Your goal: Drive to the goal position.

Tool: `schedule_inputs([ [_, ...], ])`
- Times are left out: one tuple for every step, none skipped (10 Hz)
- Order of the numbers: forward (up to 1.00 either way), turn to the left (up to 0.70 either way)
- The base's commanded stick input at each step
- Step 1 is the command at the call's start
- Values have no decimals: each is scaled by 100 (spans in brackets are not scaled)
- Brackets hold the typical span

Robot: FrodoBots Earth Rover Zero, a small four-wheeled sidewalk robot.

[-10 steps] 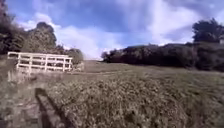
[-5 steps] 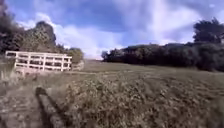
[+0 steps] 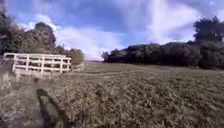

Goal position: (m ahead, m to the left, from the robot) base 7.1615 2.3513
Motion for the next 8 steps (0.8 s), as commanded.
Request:
schedule_inputs([
  [70, 0],
  [70, 0],
  [70, 0],
  [70, 0],
  [70, 0],
  [70, 0],
  [70, 0],
  [70, 0],
])
